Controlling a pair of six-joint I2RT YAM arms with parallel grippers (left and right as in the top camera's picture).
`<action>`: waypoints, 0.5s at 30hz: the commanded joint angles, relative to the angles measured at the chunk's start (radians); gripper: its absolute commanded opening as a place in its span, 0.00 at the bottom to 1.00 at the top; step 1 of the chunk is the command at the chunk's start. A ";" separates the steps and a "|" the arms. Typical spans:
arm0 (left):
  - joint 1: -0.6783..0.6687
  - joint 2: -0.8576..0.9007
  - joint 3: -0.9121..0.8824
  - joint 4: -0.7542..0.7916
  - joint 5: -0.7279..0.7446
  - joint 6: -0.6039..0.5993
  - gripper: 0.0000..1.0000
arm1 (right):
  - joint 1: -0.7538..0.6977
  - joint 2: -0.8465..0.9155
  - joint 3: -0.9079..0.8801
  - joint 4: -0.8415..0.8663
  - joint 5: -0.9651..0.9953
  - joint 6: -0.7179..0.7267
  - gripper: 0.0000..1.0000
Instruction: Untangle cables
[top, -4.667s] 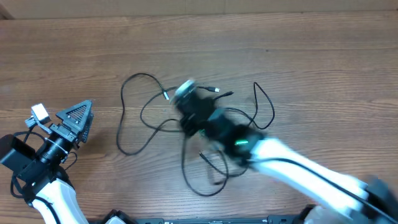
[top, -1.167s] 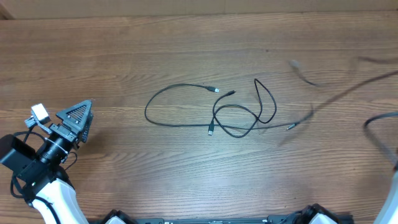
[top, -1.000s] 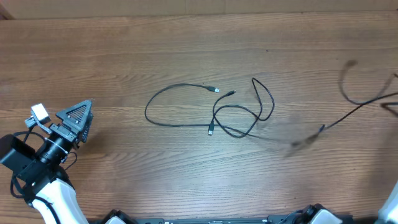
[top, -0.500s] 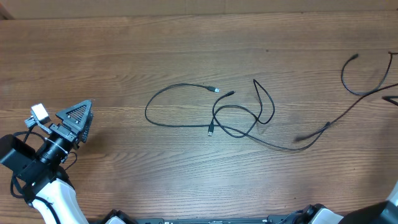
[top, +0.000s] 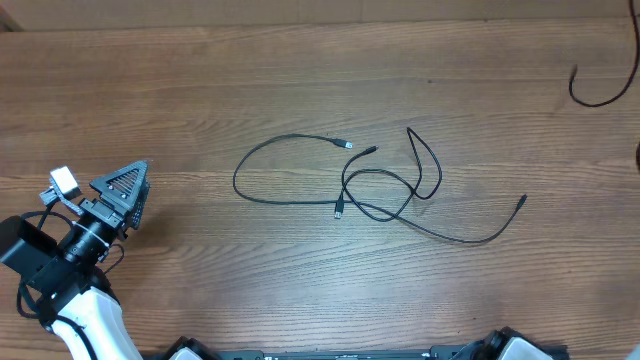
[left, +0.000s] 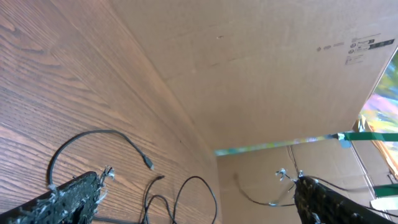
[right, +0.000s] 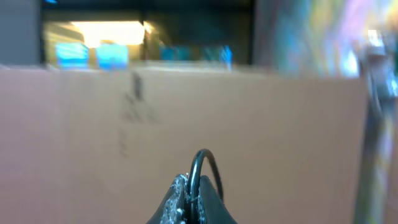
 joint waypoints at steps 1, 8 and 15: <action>0.003 -0.005 0.017 0.002 0.015 0.023 1.00 | 0.005 -0.021 0.037 -0.021 -0.029 0.019 0.04; 0.003 -0.005 0.017 0.002 0.015 0.023 1.00 | 0.005 -0.080 0.037 -0.022 -0.027 0.018 0.04; 0.003 -0.005 0.017 0.002 0.015 0.023 1.00 | 0.005 -0.101 0.037 -0.019 0.056 0.017 0.04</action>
